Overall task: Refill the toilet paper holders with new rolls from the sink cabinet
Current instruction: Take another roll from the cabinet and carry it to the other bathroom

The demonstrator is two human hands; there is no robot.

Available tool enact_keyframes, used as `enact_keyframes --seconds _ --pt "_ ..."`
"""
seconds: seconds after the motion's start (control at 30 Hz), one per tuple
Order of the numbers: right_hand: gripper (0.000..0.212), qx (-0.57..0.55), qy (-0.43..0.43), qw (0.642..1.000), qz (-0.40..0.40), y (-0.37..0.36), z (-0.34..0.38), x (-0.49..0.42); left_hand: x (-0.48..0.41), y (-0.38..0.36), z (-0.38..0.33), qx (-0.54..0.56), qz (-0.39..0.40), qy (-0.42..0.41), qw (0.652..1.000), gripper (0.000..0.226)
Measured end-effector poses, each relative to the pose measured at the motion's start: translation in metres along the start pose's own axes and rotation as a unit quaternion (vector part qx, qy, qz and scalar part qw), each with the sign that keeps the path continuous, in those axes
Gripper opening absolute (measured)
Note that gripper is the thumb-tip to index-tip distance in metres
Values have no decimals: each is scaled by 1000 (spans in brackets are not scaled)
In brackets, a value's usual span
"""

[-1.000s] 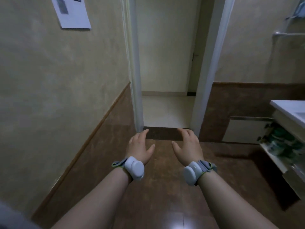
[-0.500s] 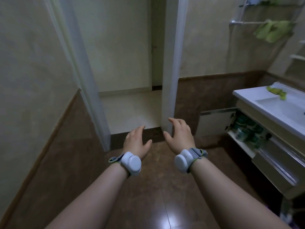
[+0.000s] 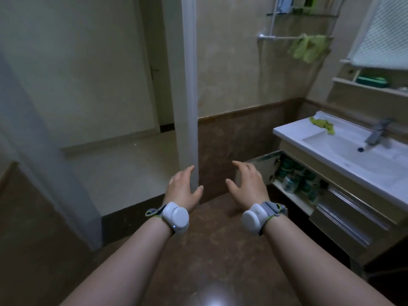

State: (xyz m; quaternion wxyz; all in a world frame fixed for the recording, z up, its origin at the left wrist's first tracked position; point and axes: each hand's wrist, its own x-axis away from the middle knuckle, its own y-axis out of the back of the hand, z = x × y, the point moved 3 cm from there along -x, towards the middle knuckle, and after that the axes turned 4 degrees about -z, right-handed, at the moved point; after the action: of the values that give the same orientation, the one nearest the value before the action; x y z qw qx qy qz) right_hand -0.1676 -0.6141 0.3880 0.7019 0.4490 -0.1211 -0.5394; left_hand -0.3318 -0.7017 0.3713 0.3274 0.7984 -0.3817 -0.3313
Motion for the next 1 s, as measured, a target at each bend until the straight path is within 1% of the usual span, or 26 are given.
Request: enact_keyframes --seconds 0.23,0.33,0.43,0.5,0.67,0.83,0.9,1.0 --pt "53 10 -77 996 -54 -27 -21 -82 -124 -35 13 1 59 -88 994 63" --pt "53 10 -111 991 -71 -36 -35 -102 -166 -53 14 -2 90 -121 989 64" --pt "54 30 -150 986 -71 -40 -59 -109 -194 -83 4 -1 129 -146 981 65" --pt "56 47 -179 981 -65 -39 -80 -112 -205 -106 -8 8 152 -161 975 65" --pt "54 77 -231 967 -79 -26 -143 -125 -228 -172 -42 14 208 -196 958 66" --pt "54 74 -275 955 -86 -3 -216 -151 -260 -234 -85 7 251 -202 947 65" --pt "54 68 -293 951 -73 5 -257 -169 -278 -270 -107 -4 261 -194 946 65" --pt "55 77 -292 952 -49 8 -284 -183 -289 -291 -117 -6 269 -184 945 66"
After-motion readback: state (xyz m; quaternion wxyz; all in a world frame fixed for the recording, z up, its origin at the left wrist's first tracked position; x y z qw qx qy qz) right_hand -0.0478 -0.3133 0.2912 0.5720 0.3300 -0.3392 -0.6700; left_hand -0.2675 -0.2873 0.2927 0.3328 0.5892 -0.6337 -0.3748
